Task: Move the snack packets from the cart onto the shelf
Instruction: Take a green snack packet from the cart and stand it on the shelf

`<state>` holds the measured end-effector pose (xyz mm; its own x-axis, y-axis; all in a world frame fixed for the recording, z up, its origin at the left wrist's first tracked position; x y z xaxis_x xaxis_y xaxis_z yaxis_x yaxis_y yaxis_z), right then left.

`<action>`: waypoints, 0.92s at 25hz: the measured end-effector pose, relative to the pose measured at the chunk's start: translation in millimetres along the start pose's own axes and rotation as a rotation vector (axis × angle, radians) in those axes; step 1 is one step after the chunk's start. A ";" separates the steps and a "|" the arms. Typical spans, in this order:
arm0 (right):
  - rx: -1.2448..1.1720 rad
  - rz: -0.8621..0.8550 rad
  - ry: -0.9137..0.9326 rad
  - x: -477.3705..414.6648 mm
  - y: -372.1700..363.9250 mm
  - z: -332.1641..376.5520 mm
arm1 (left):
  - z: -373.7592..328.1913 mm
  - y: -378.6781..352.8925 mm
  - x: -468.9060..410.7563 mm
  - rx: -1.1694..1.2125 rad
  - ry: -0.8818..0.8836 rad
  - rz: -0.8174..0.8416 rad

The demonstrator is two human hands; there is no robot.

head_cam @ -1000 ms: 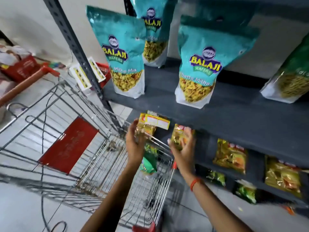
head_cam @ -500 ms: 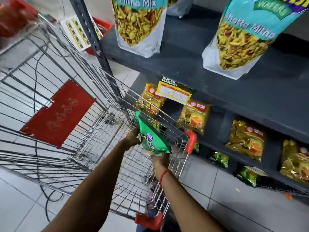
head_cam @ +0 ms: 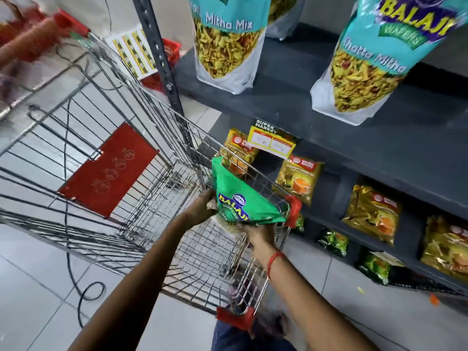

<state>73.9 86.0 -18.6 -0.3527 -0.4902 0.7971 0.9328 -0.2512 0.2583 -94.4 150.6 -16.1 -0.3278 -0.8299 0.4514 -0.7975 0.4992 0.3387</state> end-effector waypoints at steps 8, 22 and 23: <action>-0.153 0.057 0.573 98.3 148.7 91.9 | -182.5 2.7 58.5 -0.092 -0.520 -0.109; -0.383 -0.357 0.787 89.7 450.6 125.0 | -394.2 -238.4 -10.5 -0.096 -0.652 -0.013; -0.390 -0.378 0.804 87.6 461.2 130.7 | -403.3 -244.7 -16.4 -0.101 -0.662 -0.011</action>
<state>482.9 36.3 241.6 -0.7043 -0.7081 0.0502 0.7087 -0.6974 0.1062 310.4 142.4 226.5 -0.5873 -0.7966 -0.1434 -0.7619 0.4843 0.4301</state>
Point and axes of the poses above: each hand's wrist, its own x-axis away from the middle knuckle, its own y-axis out of the back of the hand, z = x × y, the point moved 2 cm from there along -x, towards the middle knuckle, and after that the axes turned 6 degrees about -y, right-handed, at the moved point
